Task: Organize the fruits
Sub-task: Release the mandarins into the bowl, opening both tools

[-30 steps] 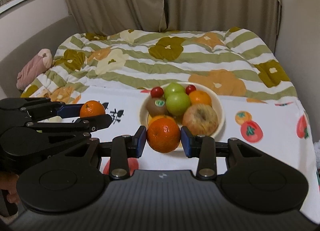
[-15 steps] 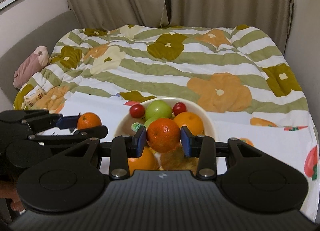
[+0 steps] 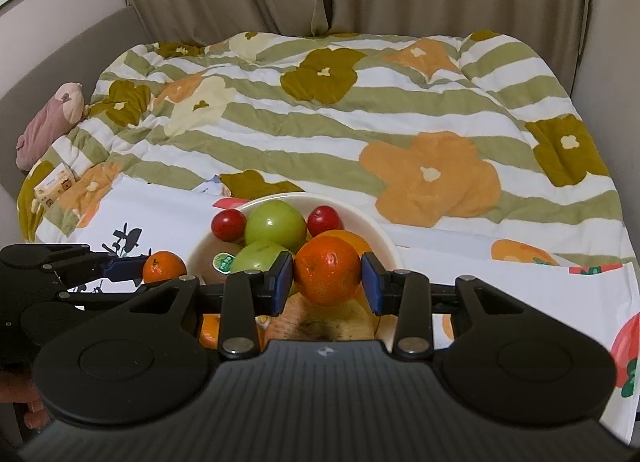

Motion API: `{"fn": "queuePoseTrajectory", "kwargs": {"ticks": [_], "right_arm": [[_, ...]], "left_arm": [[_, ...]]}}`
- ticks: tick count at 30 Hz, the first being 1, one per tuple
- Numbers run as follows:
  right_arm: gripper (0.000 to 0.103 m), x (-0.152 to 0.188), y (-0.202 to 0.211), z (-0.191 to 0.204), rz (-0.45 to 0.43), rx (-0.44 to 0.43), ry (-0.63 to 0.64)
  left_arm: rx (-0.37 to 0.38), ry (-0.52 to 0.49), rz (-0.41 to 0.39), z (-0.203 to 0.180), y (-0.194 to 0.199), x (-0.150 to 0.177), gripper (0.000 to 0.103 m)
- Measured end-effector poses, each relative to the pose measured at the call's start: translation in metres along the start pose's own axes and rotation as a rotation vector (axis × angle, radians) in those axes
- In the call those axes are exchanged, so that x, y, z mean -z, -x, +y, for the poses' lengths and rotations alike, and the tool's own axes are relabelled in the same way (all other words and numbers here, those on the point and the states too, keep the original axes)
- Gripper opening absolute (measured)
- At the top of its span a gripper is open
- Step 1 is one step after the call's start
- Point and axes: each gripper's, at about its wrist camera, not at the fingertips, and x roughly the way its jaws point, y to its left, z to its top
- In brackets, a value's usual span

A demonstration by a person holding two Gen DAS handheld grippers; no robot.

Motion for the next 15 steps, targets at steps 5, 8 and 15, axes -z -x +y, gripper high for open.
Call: {"fn": "queuePoseTrajectory", "kwargs": {"ticks": [5, 8, 15], "right_arm": [[0.052, 0.000, 0.001, -0.005, -0.007, 0.000, -0.008], [0.052, 0.000, 0.001, -0.010, -0.012, 0.005, -0.011], [0.052, 0.001, -0.001, -0.020, -0.004, 0.020, -0.015]], "left_arm": [[0.004, 0.001, -0.037, -0.001, 0.007, -0.001, 0.077], [0.000, 0.005, -0.041, 0.000, 0.010, 0.000, 0.080], [-0.002, 0.012, -0.061, -0.002, 0.018, 0.000, 0.086]]}}
